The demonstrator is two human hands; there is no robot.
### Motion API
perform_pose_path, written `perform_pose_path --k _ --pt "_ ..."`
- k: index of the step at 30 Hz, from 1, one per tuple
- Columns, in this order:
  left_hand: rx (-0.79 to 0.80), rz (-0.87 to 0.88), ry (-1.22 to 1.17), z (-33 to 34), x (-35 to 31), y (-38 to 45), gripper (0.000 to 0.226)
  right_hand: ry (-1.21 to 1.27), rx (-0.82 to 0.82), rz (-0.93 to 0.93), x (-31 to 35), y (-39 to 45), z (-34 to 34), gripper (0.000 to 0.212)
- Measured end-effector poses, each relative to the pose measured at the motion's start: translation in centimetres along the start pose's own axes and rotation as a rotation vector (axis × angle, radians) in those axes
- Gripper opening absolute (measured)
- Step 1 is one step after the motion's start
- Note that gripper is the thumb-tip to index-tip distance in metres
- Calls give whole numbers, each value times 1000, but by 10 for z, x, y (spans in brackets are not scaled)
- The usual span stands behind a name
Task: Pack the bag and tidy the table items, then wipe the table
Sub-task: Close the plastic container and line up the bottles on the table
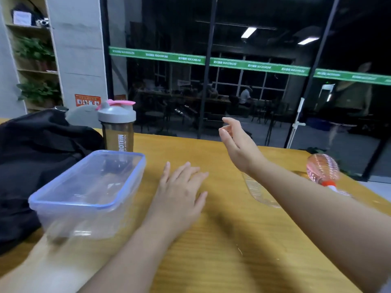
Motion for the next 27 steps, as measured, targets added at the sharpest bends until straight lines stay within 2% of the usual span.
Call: perform_pose_path --k 5,8,11,13,17,20,22,27 --pt "50 154 35 18 -13 -5 44 -70 -136 148 -63 -31 -39 46" --pt "34 158 31 20 -14 -7 42 -182 -210 256 -107 -43 -61 46" --pt "33 163 38 25 -13 -9 40 -330 -249 458 -155 -58 -86 43" --pt "41 172 47 28 -13 -11 40 -429 -205 598 -184 -71 -98 42" --pt "44 207 72 32 -14 -10 41 -605 14 815 -226 -95 -103 48" --pt "56 214 83 35 -12 -11 41 -651 163 844 -238 -102 -98 49" --pt "68 209 87 36 -10 -11 41 -681 252 843 -241 -105 -93 58" --pt "81 211 59 36 -11 -13 41 -701 337 845 -243 -107 -87 74"
Point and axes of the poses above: each hand's wrist, its own y-axis towards the middle knuckle, its own z-axis out of the palm, x = y × z, the point moved 5 cm from there along y, towards the middle knuckle, and after that the axes turned 8 degrees about -y, right-handed, at the moved point
